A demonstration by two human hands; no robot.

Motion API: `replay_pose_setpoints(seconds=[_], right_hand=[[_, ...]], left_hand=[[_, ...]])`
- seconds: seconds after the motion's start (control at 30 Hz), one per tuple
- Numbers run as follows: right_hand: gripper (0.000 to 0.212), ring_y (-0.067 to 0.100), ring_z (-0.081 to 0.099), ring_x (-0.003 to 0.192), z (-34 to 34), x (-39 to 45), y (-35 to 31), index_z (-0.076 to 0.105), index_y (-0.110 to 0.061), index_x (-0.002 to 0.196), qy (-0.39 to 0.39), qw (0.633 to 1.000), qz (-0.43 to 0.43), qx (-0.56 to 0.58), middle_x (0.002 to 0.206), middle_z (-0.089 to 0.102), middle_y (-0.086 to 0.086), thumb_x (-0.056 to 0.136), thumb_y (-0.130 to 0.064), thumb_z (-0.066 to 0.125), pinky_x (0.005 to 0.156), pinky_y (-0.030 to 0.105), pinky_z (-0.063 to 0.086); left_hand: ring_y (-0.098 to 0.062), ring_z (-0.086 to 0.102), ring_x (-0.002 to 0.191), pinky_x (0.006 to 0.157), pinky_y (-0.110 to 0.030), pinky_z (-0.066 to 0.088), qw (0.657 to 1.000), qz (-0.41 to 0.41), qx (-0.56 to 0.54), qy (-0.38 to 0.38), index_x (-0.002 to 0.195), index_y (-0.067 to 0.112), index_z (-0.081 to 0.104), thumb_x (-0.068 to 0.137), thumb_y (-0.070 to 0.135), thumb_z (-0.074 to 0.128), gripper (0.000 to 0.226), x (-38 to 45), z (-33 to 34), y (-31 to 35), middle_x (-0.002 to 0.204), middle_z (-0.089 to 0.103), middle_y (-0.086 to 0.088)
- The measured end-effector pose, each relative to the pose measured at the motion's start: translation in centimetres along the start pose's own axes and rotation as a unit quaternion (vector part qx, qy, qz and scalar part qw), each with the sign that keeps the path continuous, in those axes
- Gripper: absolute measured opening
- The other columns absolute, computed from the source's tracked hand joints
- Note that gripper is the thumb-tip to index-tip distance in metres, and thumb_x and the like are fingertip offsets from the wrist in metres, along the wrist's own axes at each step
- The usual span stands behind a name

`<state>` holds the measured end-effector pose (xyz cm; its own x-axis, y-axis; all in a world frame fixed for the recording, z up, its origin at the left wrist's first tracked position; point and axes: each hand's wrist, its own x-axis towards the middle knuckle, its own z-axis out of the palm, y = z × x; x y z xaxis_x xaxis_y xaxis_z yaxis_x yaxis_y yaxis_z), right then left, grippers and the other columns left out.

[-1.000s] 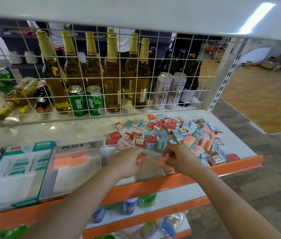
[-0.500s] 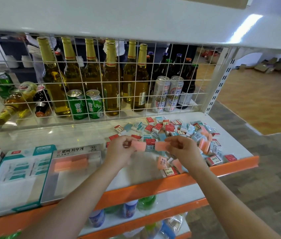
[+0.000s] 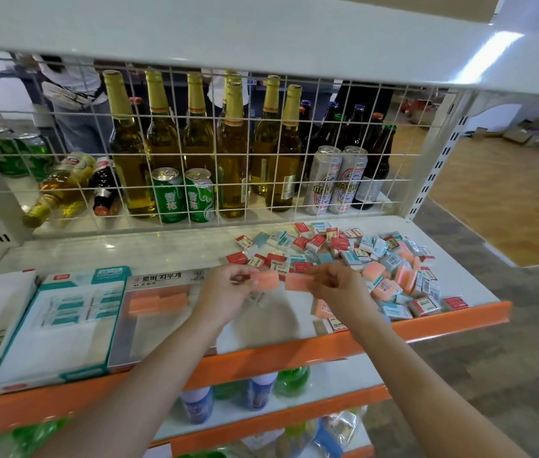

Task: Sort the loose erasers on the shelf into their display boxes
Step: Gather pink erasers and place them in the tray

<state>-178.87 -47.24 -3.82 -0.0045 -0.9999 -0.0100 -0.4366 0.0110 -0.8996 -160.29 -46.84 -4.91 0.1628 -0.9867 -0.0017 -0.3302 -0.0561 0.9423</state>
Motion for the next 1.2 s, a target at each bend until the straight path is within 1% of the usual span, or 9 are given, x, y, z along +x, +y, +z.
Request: replay_pose_setpoints(seconds=[0.1,0.27,0.4,0.5,0.63,0.7,0.77,0.87,1.2], right_hand=[[0.020,0.012,0.053,0.065,1.4,0.3,-0.9,0.065,-0.013,0.099,-0.011,1.000,-0.016,-0.014,0.073,0.060,-0.001,0.084,-0.001,0.061,0.055,0.016,0.044],[0.018,0.007,0.051,0.062,4.5,0.7,-2.9,0.065,-0.013,0.094,-0.052,0.997,-0.047,-0.011,0.068,0.057,-0.004,0.084,0.002,0.060,0.054,0.008,0.040],[0.020,0.014,0.057,0.071,7.4,1.1,-4.3,0.065,-0.016,0.090,-0.073,0.995,-0.070,-0.018,0.073,0.060,-0.004,0.082,0.002,0.062,0.072,0.029,0.050],[0.019,0.013,0.056,0.072,9.2,1.4,-5.2,0.067,-0.015,0.100,-0.092,0.990,-0.094,-0.049,0.079,0.061,-0.004,0.084,-0.004,0.062,0.066,0.022,0.046],[0.021,0.014,0.057,0.084,11.4,1.5,-6.1,0.067,-0.014,0.104,-0.099,0.980,-0.122,-0.121,0.092,0.064,0.000,0.085,-0.009,0.060,0.071,0.022,0.041],[0.022,0.013,0.056,0.089,12.2,1.6,-6.5,0.067,-0.013,0.105,-0.104,0.975,-0.127,-0.150,0.099,0.066,0.001,0.086,-0.010,0.058,0.074,0.022,0.042],[0.023,0.010,0.052,0.087,12.7,1.6,-6.7,0.066,-0.013,0.107,-0.113,0.966,-0.137,-0.185,0.100,0.064,-0.001,0.087,-0.011,0.056,0.064,0.018,0.038],[0.023,0.008,0.049,0.087,13.5,1.7,-6.8,0.065,-0.016,0.110,-0.129,0.962,-0.135,-0.199,0.102,0.061,-0.004,0.089,-0.013,0.055,0.055,0.011,0.031],[0.017,0.011,0.053,0.080,15.2,1.3,-6.5,0.065,-0.012,0.099,-0.216,0.936,-0.131,-0.246,0.087,0.056,-0.003,0.084,-0.009,0.057,0.060,0.018,0.041]], left_hand=[[-0.005,0.053,0.073,0.064,-0.016,0.042,1.000,0.008,0.022,0.019,0.086,0.024,0.069,0.084,0.006,0.065,0.018,-0.2,-1.7,-0.4,0.087,0.062,0.004],[-0.011,0.056,0.085,0.072,-0.022,0.043,0.996,-0.004,0.057,0.069,0.100,0.014,0.070,0.085,0.009,0.064,0.017,-1.0,-5.1,-0.9,0.096,0.064,0.001],[-0.010,0.056,0.082,0.067,-0.016,0.043,0.992,-0.008,0.070,0.106,0.098,0.013,0.070,0.085,0.007,0.063,0.016,-1.6,-8.2,-1.7,0.092,0.063,0.002],[-0.003,0.054,0.074,0.062,-0.014,0.041,0.989,-0.004,0.081,0.126,0.097,0.012,0.069,0.085,0.004,0.063,0.015,-2.2,-10.4,-2.4,0.086,0.060,0.006],[-0.015,0.059,0.090,0.080,-0.025,0.045,0.984,-0.016,0.088,0.154,0.099,0.007,0.070,0.083,-0.001,0.062,0.020,-2.7,-12.7,-3.8,0.095,0.066,-0.003],[-0.013,0.059,0.090,0.074,-0.014,0.044,0.982,-0.015,0.104,0.160,0.103,0.007,0.069,0.084,0.000,0.061,0.022,-2.8,-13.4,-4.3,0.099,0.066,-0.002],[-0.004,0.054,0.083,0.064,-0.003,0.040,0.979,-0.016,0.123,0.163,0.106,0.009,0.068,0.086,0.002,0.060,0.022,-3.0,-14.0,-4.5,0.099,0.063,0.003],[-0.002,0.050,0.087,0.071,-0.010,0.039,0.973,-0.031,0.151,0.171,0.109,0.011,0.067,0.087,0.005,0.059,0.024,-2.9,-14.7,-5.0,0.112,0.065,-0.001],[-0.008,0.053,0.091,0.081,-0.021,0.045,0.942,-0.009,0.333,0.052,0.103,0.019,0.066,0.089,0.012,0.056,0.018,-3.4,-14.4,-5.0,0.108,0.063,0.003]])
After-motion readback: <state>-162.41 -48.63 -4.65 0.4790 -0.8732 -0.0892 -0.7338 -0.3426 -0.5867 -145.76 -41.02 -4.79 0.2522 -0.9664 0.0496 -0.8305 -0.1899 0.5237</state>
